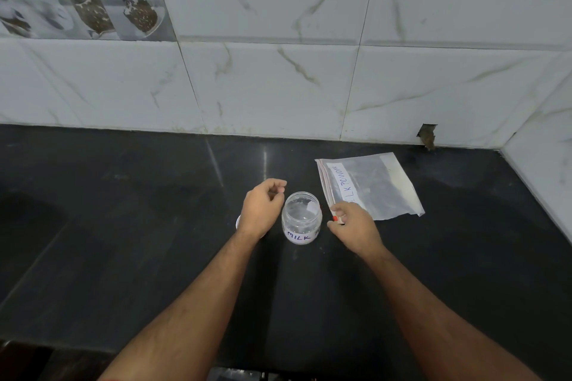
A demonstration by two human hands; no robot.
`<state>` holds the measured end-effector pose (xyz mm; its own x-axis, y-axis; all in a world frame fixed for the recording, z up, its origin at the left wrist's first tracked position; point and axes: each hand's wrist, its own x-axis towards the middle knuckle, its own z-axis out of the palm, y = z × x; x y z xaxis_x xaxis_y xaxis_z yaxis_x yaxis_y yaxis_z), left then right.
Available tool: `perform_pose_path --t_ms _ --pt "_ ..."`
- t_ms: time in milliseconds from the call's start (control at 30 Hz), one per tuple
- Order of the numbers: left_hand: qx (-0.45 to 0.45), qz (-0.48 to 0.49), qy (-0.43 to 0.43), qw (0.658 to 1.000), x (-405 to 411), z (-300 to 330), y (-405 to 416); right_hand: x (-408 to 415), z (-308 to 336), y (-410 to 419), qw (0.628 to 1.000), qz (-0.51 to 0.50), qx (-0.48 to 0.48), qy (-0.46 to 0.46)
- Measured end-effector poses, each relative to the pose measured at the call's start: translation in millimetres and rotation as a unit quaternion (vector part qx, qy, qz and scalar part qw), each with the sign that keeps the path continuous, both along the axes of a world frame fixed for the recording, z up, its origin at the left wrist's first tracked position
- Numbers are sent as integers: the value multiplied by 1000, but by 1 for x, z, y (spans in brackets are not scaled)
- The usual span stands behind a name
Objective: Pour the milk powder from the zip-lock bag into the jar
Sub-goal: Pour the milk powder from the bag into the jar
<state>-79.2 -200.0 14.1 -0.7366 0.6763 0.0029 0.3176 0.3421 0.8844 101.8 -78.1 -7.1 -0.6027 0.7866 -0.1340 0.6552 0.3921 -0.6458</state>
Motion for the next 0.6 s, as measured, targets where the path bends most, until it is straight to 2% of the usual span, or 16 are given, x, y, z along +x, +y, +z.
perform_pose_path --t_ms 167,367,600 --pt "-50 -30 46 997 7 20 26 -5 7 28 994 -53 61 -74" --pt "-112 -28 80 990 5 31 36 -36 6 47 985 -46 101 -131" --pt "-129 -6 77 989 2 30 36 -51 -2 44 961 -23 153 -229"
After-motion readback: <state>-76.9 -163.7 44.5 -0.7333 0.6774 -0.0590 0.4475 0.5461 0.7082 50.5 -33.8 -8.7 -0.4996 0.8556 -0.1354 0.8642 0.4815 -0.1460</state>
